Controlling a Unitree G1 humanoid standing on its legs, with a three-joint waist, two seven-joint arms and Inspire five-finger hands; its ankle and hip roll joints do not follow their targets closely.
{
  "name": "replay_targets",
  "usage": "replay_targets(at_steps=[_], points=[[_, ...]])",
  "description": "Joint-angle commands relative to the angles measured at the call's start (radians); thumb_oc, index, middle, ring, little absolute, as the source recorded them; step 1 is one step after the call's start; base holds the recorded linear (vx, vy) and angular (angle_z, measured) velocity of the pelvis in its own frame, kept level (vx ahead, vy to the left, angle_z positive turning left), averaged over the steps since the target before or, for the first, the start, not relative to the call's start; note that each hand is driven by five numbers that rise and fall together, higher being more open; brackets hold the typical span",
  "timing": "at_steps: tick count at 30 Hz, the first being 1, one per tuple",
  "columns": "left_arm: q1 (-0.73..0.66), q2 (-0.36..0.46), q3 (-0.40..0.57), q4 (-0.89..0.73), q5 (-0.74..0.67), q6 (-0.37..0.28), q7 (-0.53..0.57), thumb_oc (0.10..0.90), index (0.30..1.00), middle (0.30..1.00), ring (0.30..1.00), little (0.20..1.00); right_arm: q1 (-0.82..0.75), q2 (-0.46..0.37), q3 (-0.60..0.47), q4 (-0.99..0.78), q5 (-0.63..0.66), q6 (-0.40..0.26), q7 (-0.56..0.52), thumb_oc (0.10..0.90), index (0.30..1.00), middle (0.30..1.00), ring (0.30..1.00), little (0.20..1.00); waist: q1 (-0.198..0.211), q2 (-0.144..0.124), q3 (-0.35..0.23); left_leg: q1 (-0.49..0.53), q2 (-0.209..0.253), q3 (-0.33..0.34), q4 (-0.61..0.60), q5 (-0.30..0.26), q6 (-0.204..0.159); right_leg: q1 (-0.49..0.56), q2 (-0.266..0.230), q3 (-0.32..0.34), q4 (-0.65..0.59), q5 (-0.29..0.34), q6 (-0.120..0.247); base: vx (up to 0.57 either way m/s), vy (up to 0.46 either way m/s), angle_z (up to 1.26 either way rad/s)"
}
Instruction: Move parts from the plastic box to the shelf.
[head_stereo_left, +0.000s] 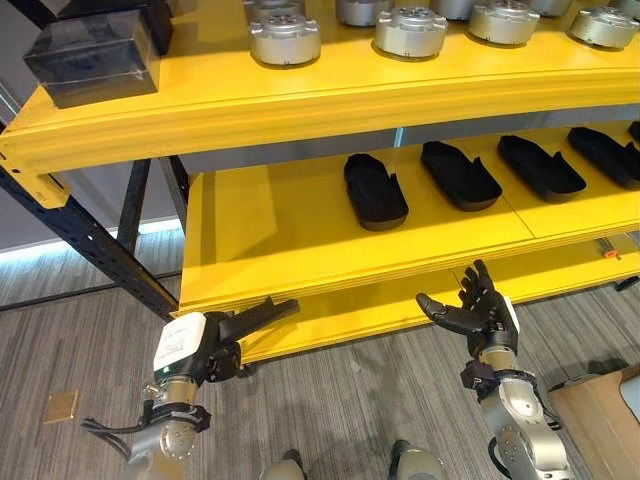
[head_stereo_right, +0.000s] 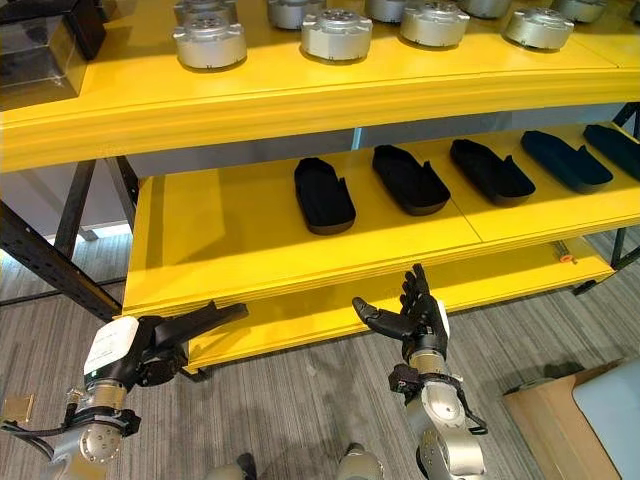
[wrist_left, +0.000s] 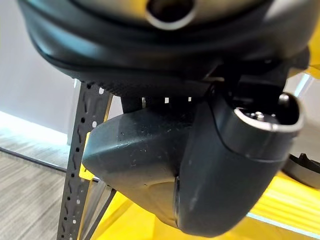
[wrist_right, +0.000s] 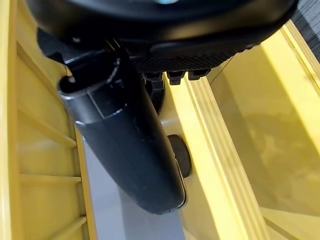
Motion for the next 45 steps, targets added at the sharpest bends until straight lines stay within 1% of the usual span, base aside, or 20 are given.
replay_targets(at_steps=[1,4,5,13,14,16,18,19,21,22,23,25,27,31,32,33,34,38,40,45], points=[[-0.379,0.079,0.326,-0.209,-0.027,-0.059,0.369,0.4,0.3,0.3,0.3,0.3,-0.074,-0.049,-0.018,-0.1,0.011,-0.121,0.018,0.9,1.0,1.0,1.0,1.0,-0.01,0.029,-0.104,0.011,0.094,0.024,0.025,-0.026,-0.022,0.099,-0.044,0.032,-0.066,-0.069,0.045,0.01,-0.014,-0.14],[-0.381,0.084,0.354,-0.228,-0.045,-0.068,0.387,0.4,0.3,0.3,0.3,0.3,-0.07,-0.048,-0.014,-0.103,0.015,-0.12,0.02,0.9,1.0,1.0,1.0,1.0,-0.013,0.033,-0.103,0.011,0.099,0.033,0.015,-0.021,-0.023,0.09,-0.039,0.039,-0.074,-0.06,0.047,0.0,-0.006,-0.14],[-0.368,0.081,0.375,-0.252,-0.071,-0.085,0.395,0.4,0.3,0.3,0.3,0.3,-0.064,-0.047,-0.019,-0.105,0.017,-0.12,0.02,0.9,1.0,1.0,1.0,1.0,-0.012,0.033,-0.101,0.012,0.1,0.035,0.008,-0.018,-0.024,0.087,-0.036,0.04,-0.08,-0.057,0.048,0.01,-0.012,-0.12],[-0.281,0.067,0.438,-0.333,-0.189,-0.151,0.352,0.4,0.3,0.3,0.3,0.3,-0.038,-0.041,-0.038,-0.103,0.022,-0.118,0.03,0.9,1.0,1.0,1.0,1.0,-0.006,0.034,-0.104,0.027,0.103,0.041,-0.017,-0.01,-0.024,0.099,-0.025,0.044,-0.112,-0.048,0.048,0.0,-0.006,-0.07],[-0.27,0.052,0.428,-0.354,-0.256,-0.178,0.32,0.4,0.3,0.3,0.3,0.3,-0.035,-0.04,-0.04,-0.102,0.02,-0.114,0.035,0.9,1.0,1.0,1.0,1.0,-0.005,0.034,-0.104,0.027,0.103,0.042,-0.02,-0.007,-0.024,0.104,-0.024,0.042,-0.12,-0.045,0.049,0.0,0.0,0.0],[-0.261,0.042,0.411,-0.366,-0.322,-0.196,0.283,0.4,0.3,0.3,0.3,0.3,-0.032,-0.041,-0.041,-0.099,0.017,-0.11,0.041,0.9,1.0,1.0,1.0,1.0,-0.006,0.035,-0.103,0.029,0.102,0.042,-0.023,-0.006,-0.023,0.108,-0.024,0.041,-0.125,-0.042,0.048,0.0,0.0,0.0],[-0.254,0.049,0.359,-0.39,-0.417,-0.216,0.181,0.4,0.3,0.3,0.3,0.3,-0.035,-0.042,-0.043,-0.094,0.012,-0.095,0.053,0.9,1.0,1.0,1.0,1.0,-0.009,0.036,-0.102,0.029,0.101,0.04,-0.024,-0.006,-0.021,0.111,-0.024,0.041,-0.129,-0.04,0.05,0.0,0.0,0.0],[-0.254,0.049,0.359,-0.39,-0.419,-0.216,0.179,0.4,0.3,0.3,0.3,0.3,-0.034,-0.042,-0.044,-0.094,0.012,-0.095,0.054,0.9,1.0,1.0,1.0,1.0,-0.008,0.036,-0.103,0.029,0.101,0.04,-0.024,-0.006,-0.021,0.111,-0.024,0.041,-0.129,-0.04,0.05,0.0,0.0,0.0],[-0.237,0.072,0.331,-0.394,-0.461,-0.22,0.106,0.4,0.3,0.3,0.3,0.3,-0.035,-0.044,-0.051,-0.094,0.004,-0.087,0.063,0.9,1.0,1.0,1.0,1.0,-0.009,0.037,-0.102,0.029,0.099,0.041,-0.025,-0.007,-0.021,0.113,-0.025,0.041,-0.132,-0.037,0.051,0.0,0.0,0.0],[-0.229,0.106,0.311,-0.407,-0.524,-0.239,0.034,0.4,0.3,0.3,0.3,0.3,-0.034,-0.045,-0.058,-0.096,-0.002,-0.08,0.072,0.9,1.0,1.0,1.0,1.0,-0.012,0.04,-0.103,0.03,0.098,0.042,-0.024,-0.008,-0.02,0.114,-0.025,0.042,-0.135,-0.035,0.053,0.0,0.034,-0.01],[-0.238,0.161,0.278,-0.432,-0.674,-0.269,-0.079,0.4,0.3,0.3,0.3,0.3,-0.033,-0.044,-0.063,-0.094,-0.008,-0.077,0.089,0.9,1.0,1.0,1.0,1.0,-0.017,0.044,-0.105,0.033,0.097,0.046,-0.024,-0.009,-0.02,0.116,-0.024,0.044,-0.139,-0.033,0.054,0.0,0.0,0.0],[-0.241,0.19,0.258,-0.46,-0.808,-0.284,-0.158,0.4,0.3,0.3,0.3,0.3,-0.033,-0.042,-0.064,-0.094,-0.008,-0.069,0.106,0.9,1.0,1.0,1.0,1.0,-0.019,0.044,-0.104,0.035,0.098,0.046,-0.022,-0.01,-0.02,0.119,-0.024,0.045,-0.14,-0.032,0.056,0.0,0.0,0.0],[-0.247,0.202,0.197,-0.492,-0.951,-0.272,-0.253,0.4,0.3,0.3,0.3,0.3,-0.03,-0.039,-0.047,-0.084,-0.009,-0.069,0.129,0.9,1.0,1.0,1.0,1.0,-0.025,0.044,-0.105,0.04,0.097,0.045,-0.024,-0.009,-0.02,0.12,-0.022,0.049,-0.141,-0.031,0.056,0.0,0.0,0.0],[-0.268,0.215,0.149,-0.525,-1.018,-0.261,-0.297,0.4,0.3,0.3,0.3,0.3,-0.029,-0.042,-0.04,-0.082,-0.011,-0.064,0.135,0.9,1.0,1.0,1.0,1.0,-0.029,0.043,-0.105,0.04,0.097,0.045,-0.026,-0.007,-0.019,0.119,-0.022,0.05,-0.142,-0.029,0.057,0.0,0.0,-0.02],[-0.295,0.217,0.098,-0.541,-1.086,-0.249,-0.332,0.4,0.3,0.3,0.3,0.3,-0.028,-0.041,-0.031,-0.082,-0.007,-0.064,0.144,0.9,1.0,1.0,1.0,1.0,-0.034,0.043,-0.104,0.039,0.098,0.045,-0.026,-0.006,-0.019,0.118,-0.022,0.052,-0.142,-0.029,0.057,0.0,0.0,0.0],[-0.297,0.218,0.096,-0.539,-1.086,-0.249,-0.332,0.4,0.3,0.3,0.3,0.3,-0.028,-0.041,-0.032,-0.081,-0.006,-0.064,0.144,0.9,1.0,1.0,1.0,1.0,-0.033,0.043,-0.104,0.039,0.098,0.045,-0.025,-0.006,-0.019,0.118,-0.022,0.052,-0.142,-0.029,0.057,0.0,0.0,0.0],[-0.34,0.217,0.042,-0.551,-1.124,-0.242,-0.347,0.4,0.3,0.3,0.3,0.3,-0.026,-0.039,-0.018,-0.079,-0.003,-0.065,0.145,0.9,1.0,1.0,1.0,1.0,-0.04,0.042,-0.105,0.04,0.098,0.047,-0.028,-0.005,-0.02,0.12,-0.021,0.051,-0.144,-0.028,0.057,0.0,0.0,0.0],[-0.387,0.195,0.009,-0.545,-1.14,-0.238,-0.339,0.4,0.3,0.3,0.3,0.3,-0.025,-0.038,-0.009,-0.076,0.001,-0.066,0.144,0.9,1.0,1.0,1.0,1.0,-0.044,0.039,-0.101,0.039,0.097,0.048,-0.027,-0.006,-0.019,0.118,-0.021,0.051,-0.144,-0.027,0.057,0.0,0.0,0.0],[-0.387,0.195,0.009,-0.545,-1.139,-0.238,-0.339,0.4,0.3,0.3,0.3,0.3,-0.025,-0.038,-0.009,-0.076,0.001,-0.066,0.144,0.9,1.0,1.0,1.0,1.0,-0.043,0.039,-0.101,0.039,0.097,0.048,-0.027,-0.006,-0.018,0.118,-0.021,0.051,-0.144,-0.027,0.057,0.0,0.0,0.0],[-0.36,0.153,0.067,-0.548,-1.104,-0.244,-0.301,0.4,0.3,0.3,0.3,0.3,-0.02,-0.031,-0.013,-0.074,0.011,-0.067,0.145,0.9,1.0,1.0,1.0,1.0,-0.036,0.035,-0.099,0.035,0.095,0.05,-0.025,-0.008,-0.017,0.118,-0.019,0.054,-0.15,-0.025,0.057,0.0,0.0,0.0]])
